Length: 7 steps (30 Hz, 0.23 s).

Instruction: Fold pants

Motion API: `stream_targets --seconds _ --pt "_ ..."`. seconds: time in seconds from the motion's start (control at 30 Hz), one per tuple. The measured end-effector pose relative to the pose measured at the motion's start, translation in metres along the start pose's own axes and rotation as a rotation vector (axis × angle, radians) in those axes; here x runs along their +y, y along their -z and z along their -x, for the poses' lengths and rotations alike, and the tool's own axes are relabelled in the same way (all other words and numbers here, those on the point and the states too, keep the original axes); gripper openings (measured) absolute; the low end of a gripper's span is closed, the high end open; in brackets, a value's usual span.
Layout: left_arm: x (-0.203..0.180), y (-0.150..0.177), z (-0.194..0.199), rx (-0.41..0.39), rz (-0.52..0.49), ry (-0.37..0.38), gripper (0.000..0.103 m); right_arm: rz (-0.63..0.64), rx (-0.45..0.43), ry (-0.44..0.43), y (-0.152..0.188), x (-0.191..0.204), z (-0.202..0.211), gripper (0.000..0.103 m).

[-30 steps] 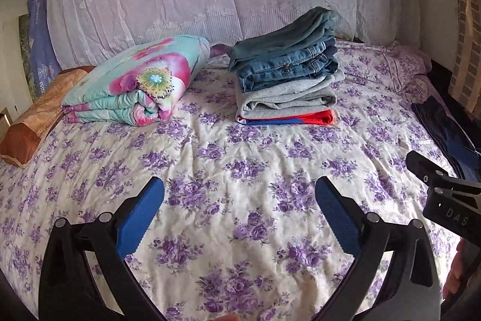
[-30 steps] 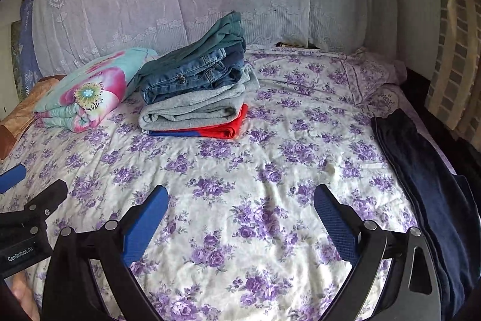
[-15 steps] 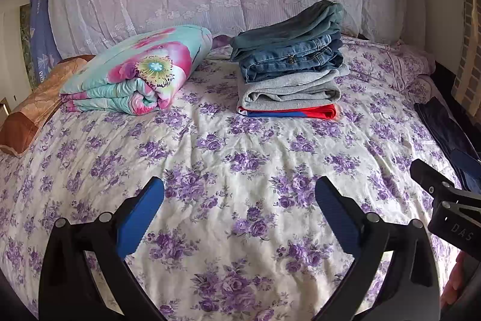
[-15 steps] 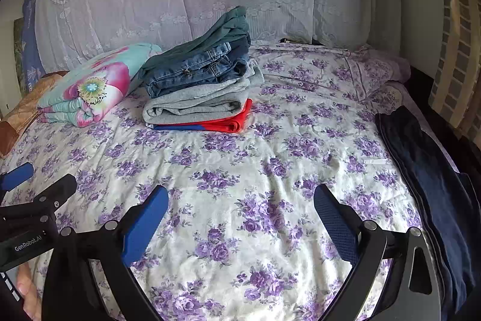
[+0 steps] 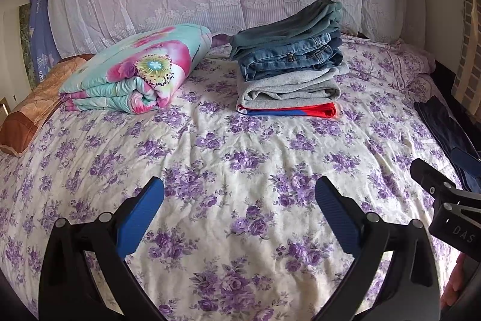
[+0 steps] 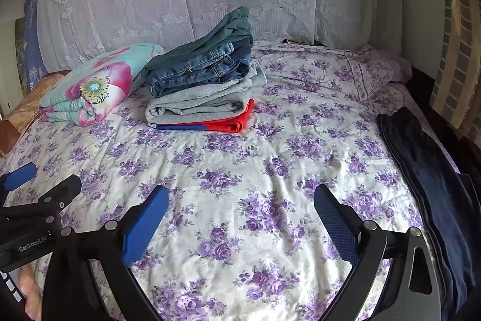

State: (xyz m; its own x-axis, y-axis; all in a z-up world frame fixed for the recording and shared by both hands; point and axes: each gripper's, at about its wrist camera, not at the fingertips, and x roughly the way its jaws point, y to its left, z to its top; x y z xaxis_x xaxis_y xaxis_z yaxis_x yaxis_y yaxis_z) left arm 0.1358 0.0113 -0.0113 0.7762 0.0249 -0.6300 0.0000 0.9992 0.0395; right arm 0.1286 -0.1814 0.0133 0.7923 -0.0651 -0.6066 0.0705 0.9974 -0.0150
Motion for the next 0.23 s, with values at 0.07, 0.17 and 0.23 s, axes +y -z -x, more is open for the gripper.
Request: stream_targets --seconds 0.07,0.17,0.23 --pt "0.0 0.0003 -0.0001 0.002 0.002 0.002 0.098 0.001 0.001 0.002 0.0002 0.0009 0.0002 0.098" --pt "-0.0002 0.0016 -0.0007 0.006 0.004 0.002 0.098 0.0 0.001 0.002 0.0004 0.0018 0.0006 0.098" --pt "-0.0001 0.0017 -0.0016 0.009 0.004 0.004 0.098 0.001 0.002 0.0 0.0006 0.0033 0.0009 0.098"
